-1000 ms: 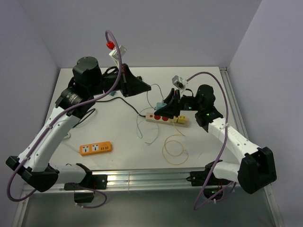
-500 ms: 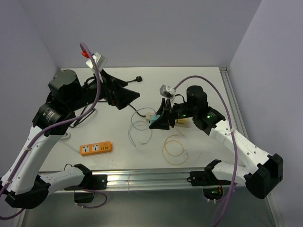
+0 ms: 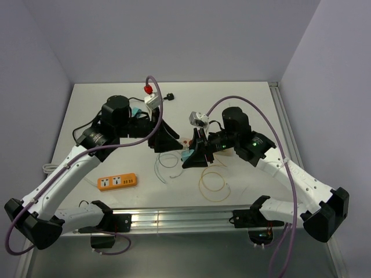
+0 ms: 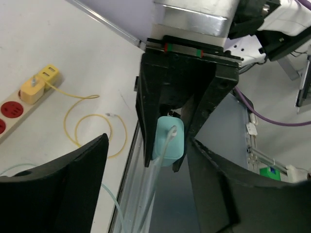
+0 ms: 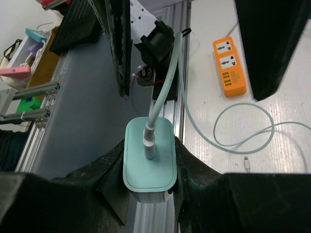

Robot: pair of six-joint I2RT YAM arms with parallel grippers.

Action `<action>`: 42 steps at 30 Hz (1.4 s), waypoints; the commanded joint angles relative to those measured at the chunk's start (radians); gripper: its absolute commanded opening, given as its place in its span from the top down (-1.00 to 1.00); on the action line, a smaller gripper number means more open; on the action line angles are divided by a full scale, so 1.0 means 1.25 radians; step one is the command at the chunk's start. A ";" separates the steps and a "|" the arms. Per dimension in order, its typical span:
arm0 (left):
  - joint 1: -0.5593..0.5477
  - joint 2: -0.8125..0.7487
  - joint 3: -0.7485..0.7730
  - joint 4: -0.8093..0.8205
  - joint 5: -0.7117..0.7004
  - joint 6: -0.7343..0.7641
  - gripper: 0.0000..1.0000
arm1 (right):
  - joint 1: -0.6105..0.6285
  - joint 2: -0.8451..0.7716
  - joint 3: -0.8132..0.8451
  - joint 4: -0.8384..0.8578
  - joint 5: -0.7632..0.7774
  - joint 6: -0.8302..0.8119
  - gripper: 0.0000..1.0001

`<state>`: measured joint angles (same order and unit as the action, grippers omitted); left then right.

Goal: Insert the plug

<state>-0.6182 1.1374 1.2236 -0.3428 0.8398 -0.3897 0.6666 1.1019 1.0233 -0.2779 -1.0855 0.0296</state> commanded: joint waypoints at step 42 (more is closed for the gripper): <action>-0.077 -0.040 0.025 0.105 0.003 -0.092 0.99 | -0.072 -0.117 -0.142 0.379 0.019 0.200 1.00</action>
<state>-0.7113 1.1095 1.2510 -0.2298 0.8108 -0.5171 0.5880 0.9600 0.8280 0.1364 -1.0374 0.2714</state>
